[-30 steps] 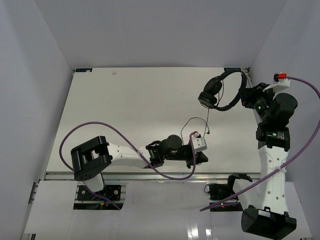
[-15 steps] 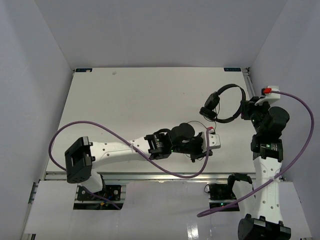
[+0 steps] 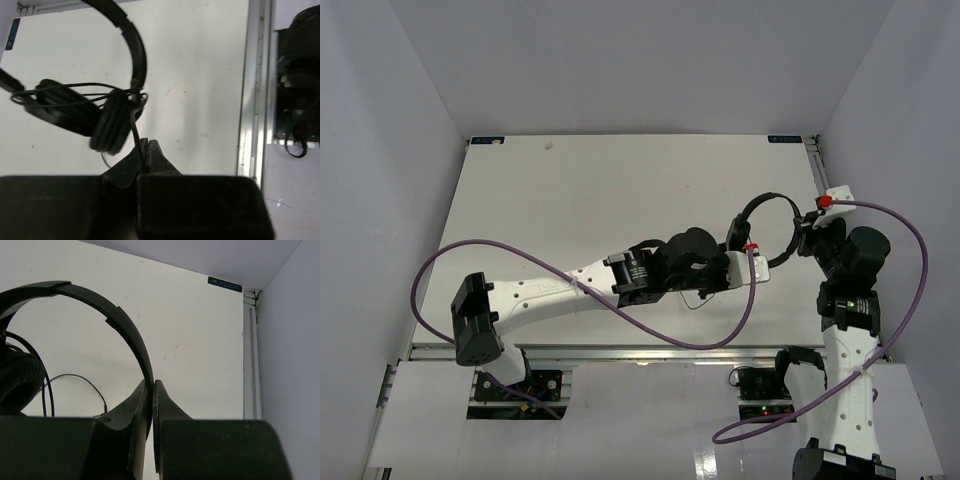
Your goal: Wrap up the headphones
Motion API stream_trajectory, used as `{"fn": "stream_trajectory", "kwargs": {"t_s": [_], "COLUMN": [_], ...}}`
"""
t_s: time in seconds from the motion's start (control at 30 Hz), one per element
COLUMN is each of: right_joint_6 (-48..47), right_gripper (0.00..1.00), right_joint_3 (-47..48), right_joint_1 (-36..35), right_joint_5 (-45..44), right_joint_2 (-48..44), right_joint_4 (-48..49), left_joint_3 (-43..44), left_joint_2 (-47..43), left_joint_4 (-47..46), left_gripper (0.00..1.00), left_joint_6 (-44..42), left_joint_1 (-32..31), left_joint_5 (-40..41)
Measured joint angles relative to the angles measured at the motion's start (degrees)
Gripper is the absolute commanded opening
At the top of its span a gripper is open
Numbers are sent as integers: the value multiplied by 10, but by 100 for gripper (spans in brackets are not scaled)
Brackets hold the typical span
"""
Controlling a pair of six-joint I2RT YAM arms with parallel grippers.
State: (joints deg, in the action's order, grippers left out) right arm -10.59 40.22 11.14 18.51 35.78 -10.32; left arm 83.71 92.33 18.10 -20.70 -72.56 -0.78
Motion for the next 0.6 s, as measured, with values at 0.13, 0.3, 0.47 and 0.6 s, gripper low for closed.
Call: {"fn": "stream_trajectory", "kwargs": {"t_s": [0.13,0.3,0.47,0.6], "right_joint_6": [-51,-109,-152,-166], "right_gripper": [8,8,8,8], "right_joint_3": [-3,-3,-2,9], "right_joint_1": [0,0,0,0], "right_joint_5": [34,97,159,196], "right_joint_2": [-9,-11,-3,20], "right_joint_4": [-19,-58,-95,-129], "left_joint_3": [0,-6,-40,-85], "left_joint_2": [0,0,-1,-11], "left_joint_4": [13,9,-7,-34], "left_gripper": [0,0,2,8], "left_joint_6": [-23,-44,-64,-76], "left_joint_1": [9,22,30,37], "left_joint_5": [41,77,107,122]}}
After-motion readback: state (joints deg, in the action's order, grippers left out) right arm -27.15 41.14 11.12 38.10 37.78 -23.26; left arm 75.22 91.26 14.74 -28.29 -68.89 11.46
